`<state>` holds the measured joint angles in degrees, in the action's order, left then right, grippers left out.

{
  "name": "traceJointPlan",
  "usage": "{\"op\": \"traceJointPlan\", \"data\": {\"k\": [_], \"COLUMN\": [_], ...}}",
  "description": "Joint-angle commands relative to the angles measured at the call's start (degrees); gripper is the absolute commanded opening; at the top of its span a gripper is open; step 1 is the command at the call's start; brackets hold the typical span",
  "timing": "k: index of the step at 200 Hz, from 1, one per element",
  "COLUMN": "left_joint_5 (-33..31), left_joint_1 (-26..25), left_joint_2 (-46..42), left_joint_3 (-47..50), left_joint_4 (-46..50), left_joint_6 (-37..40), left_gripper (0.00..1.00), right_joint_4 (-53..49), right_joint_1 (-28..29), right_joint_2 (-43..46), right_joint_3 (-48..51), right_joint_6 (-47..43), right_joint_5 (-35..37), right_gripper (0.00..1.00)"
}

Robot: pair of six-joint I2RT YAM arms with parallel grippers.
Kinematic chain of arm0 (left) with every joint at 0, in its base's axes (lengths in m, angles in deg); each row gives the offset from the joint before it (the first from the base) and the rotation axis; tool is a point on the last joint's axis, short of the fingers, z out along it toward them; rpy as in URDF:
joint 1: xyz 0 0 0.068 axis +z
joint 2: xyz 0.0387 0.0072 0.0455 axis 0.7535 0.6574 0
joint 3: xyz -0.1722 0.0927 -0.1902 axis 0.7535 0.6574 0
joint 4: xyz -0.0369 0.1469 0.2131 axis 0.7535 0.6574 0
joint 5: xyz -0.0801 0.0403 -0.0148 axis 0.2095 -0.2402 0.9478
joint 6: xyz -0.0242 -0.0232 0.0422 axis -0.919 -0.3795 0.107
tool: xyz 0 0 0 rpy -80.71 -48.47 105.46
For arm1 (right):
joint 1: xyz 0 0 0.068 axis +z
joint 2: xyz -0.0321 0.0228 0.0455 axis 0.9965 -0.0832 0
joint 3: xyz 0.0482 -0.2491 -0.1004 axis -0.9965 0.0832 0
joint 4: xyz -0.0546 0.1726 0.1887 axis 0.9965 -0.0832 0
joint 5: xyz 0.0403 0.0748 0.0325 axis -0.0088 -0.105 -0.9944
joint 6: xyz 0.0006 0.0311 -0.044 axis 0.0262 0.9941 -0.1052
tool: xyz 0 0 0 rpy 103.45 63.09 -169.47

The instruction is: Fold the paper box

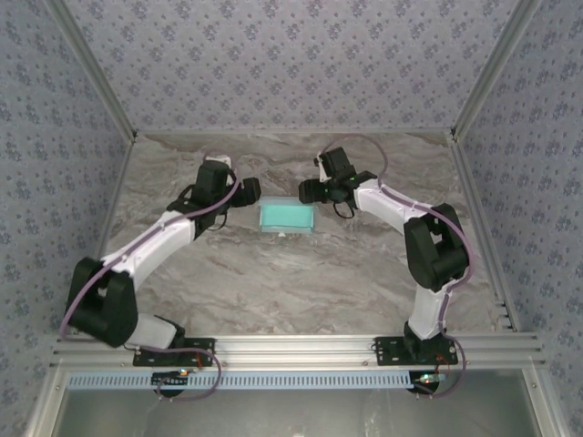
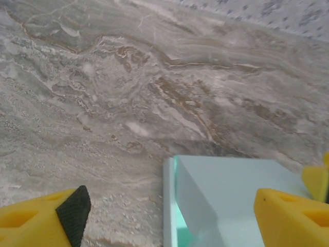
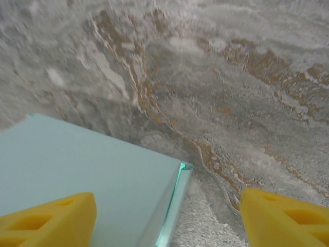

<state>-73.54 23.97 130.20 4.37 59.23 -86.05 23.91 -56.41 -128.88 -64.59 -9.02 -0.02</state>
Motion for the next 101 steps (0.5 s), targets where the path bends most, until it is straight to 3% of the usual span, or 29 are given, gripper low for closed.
{"op": "traceJointPlan", "data": {"k": [1, 24, 82, 101], "left_joint_5": [2.40, 6.17, 7.06, 6.92], "left_joint_1": [0.25, 0.20, -2.61, -2.82], "left_joint_2": [6.11, 9.02, 13.62, 13.55], "left_joint_3": [-0.96, 5.07, 7.92, 8.29], "left_joint_4": [-2.60, -13.21, -13.78, -13.55], "left_joint_6": [1.46, -0.20, 2.47, 2.59], "left_gripper": [0.79, 0.77, 0.74, 0.73], "right_joint_4": [-2.32, -1.61, -1.33, 0.09], "right_joint_1": [0.79, 1.20, 1.32, 0.69], "right_joint_2": [-2.06, -3.78, -3.79, -1.34], "right_joint_3": [1.77, 3.80, 4.50, 5.51], "right_joint_6": [-4.87, -6.43, -7.99, -7.24], "right_joint_5": [4.33, 6.38, 7.58, 4.77], "right_gripper": [0.74, 0.73, 0.71, 0.71]}}
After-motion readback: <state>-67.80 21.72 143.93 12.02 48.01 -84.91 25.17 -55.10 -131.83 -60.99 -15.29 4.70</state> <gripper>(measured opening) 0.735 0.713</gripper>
